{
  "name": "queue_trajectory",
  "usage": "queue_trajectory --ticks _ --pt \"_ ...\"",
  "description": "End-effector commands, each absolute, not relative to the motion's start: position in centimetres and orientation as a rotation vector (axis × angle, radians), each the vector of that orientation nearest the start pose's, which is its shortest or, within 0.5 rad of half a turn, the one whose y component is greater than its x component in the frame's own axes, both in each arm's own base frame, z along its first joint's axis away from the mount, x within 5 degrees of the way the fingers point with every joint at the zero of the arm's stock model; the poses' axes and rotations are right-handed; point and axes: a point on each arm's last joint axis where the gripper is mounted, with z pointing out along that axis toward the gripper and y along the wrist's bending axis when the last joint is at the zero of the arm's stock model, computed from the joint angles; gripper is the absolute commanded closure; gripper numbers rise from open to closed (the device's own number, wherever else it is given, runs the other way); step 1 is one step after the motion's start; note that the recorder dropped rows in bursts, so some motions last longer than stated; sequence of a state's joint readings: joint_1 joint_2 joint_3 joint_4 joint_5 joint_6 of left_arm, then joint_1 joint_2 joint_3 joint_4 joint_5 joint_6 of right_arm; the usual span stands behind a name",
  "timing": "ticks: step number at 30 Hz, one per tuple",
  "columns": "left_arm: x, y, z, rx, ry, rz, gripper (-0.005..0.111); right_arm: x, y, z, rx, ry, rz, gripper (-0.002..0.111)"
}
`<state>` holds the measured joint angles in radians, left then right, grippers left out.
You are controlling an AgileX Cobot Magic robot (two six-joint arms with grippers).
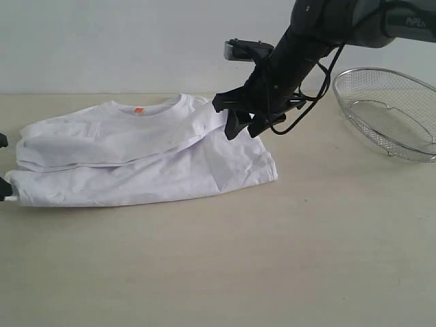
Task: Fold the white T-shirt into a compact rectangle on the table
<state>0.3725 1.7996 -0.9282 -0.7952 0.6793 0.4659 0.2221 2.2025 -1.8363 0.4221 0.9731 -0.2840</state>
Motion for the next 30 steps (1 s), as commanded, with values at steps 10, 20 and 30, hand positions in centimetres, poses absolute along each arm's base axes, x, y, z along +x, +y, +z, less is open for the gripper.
queue_trajectory --ticks 10,20,30 --pt "30.3 7.8 15.0 -0.571 2.770 -0.581 0.102 45.6 13.3 20.8 -0.458 2.721 0.521 0.062" --pt "29.9 8.0 14.9 -0.656 2.809 -0.564 0.102 45.6 13.3 20.8 -0.458 2.721 0.521 0.062" --pt "30.1 7.6 14.0 -0.745 2.803 -0.641 0.070 45.6 13.4 20.9 -0.447 2.715 0.539 0.062"
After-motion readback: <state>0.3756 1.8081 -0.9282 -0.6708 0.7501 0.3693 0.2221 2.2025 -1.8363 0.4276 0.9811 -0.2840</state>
